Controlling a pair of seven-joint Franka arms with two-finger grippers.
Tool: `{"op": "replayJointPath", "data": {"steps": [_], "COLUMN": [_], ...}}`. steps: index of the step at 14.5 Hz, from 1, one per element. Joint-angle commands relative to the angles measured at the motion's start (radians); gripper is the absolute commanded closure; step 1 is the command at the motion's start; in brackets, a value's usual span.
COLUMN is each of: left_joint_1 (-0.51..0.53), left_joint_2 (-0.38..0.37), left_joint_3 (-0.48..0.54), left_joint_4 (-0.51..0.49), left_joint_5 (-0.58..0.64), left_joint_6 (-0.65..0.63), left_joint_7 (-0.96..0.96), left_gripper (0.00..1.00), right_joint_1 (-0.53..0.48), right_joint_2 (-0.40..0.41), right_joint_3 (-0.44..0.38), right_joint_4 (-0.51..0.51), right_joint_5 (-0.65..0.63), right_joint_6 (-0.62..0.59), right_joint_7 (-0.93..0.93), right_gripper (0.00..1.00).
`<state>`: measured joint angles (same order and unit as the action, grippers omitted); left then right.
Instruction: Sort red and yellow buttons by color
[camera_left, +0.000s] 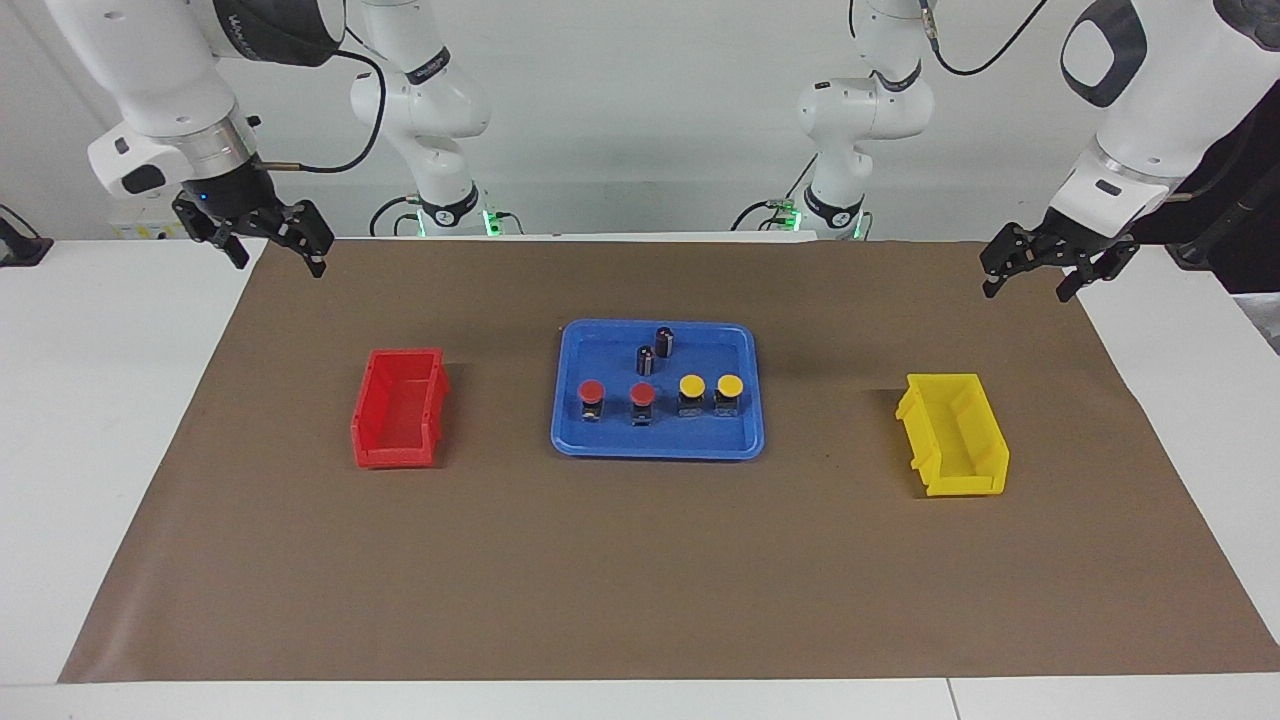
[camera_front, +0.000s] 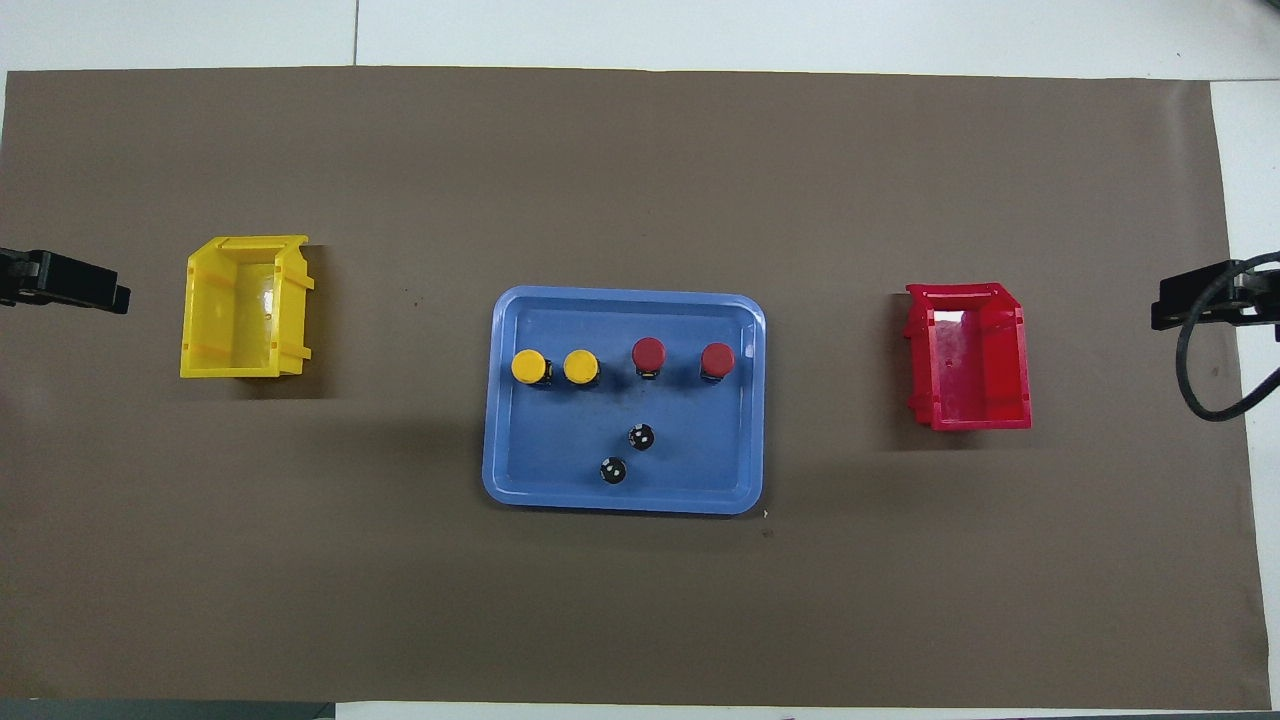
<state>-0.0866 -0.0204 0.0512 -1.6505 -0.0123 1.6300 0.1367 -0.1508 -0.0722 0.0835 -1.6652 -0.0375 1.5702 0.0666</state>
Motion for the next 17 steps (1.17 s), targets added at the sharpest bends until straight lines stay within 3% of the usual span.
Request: {"op": "replayJointPath", "data": {"steps": [1, 12, 14, 17], "left_joint_1": [-0.028, -0.033, -0.047, -0.042], "left_joint_2": [-0.022, -0.023, -0.035, -0.05], "left_joint_3": [0.006, 0.004, 0.006, 0.006], "left_joint_4": [-0.028, -0.029, -0.057, -0.101], "left_joint_5": [-0.008, -0.008, -0.006, -0.006], "left_joint_6": [0.017, 0.022, 0.03, 0.089], "left_joint_7": [-0.009, -0.014, -0.015, -0.012], "left_gripper": [0.0, 0.0, 0.0, 0.0], "right_joint_1": [-0.016, -0.004, 0.064, 0.218], "right_joint_2": [-0.015, -0.008, 0.026, 0.124], "right_joint_3": [0.006, 0.013, 0.024, 0.024], "right_joint_4": [-0.011, -0.001, 0.036, 0.108], "right_joint_5": [0.022, 0.024, 0.044, 0.039], "right_joint_6": [-0.007, 0.007, 0.03, 0.057], "right_joint_7": [-0.034, -0.03, 0.008, 0.256], "right_gripper": [0.0, 0.0, 0.0, 0.0]}}
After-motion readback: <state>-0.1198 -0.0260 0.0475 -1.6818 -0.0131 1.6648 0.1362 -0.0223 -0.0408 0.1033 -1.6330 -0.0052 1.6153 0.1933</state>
